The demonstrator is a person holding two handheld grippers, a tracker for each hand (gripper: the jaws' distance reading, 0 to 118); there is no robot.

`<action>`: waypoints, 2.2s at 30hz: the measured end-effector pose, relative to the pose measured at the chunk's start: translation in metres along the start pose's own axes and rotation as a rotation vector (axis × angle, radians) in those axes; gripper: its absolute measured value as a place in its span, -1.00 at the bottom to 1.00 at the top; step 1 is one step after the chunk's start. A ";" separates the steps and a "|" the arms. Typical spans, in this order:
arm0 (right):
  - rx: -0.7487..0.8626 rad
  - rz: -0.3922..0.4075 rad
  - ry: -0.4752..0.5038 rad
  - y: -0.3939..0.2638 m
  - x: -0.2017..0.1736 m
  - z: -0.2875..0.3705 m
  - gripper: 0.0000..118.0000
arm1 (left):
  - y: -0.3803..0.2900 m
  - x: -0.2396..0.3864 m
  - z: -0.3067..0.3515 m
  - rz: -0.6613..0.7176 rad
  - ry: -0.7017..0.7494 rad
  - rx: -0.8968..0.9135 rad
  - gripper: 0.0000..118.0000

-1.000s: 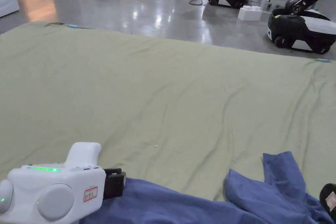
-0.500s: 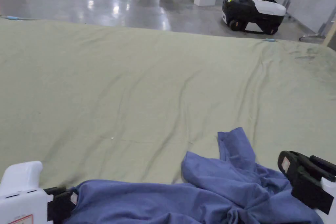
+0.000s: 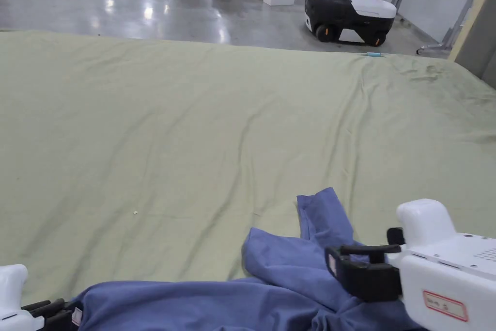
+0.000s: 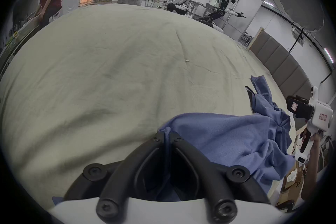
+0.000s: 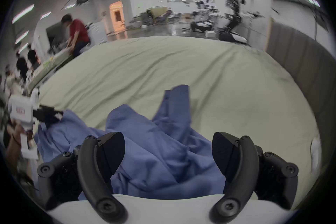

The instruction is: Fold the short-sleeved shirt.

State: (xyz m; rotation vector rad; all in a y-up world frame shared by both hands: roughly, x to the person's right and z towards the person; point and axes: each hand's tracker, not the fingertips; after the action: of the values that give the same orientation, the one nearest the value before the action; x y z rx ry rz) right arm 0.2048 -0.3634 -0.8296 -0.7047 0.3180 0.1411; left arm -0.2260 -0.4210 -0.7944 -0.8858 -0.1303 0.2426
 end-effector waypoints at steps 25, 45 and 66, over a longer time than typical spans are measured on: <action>0.087 -0.142 0.115 0.053 -0.016 0.000 -0.90 | 0.024 -0.002 0.038 0.012 -0.035 0.098 -0.90; 0.701 -0.296 -0.126 0.234 0.091 0.275 -0.90 | 0.235 0.055 0.273 -0.255 0.105 0.727 -0.90; 0.898 -0.266 -0.273 0.446 0.107 0.282 -0.90 | 0.446 0.127 0.299 -0.319 0.361 0.929 -0.91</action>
State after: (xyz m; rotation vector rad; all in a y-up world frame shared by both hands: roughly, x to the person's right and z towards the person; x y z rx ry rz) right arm 0.2690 0.1599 -0.9366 0.1697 0.0032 -0.1587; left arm -0.2363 0.1072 -0.9528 0.0323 0.1732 -0.1613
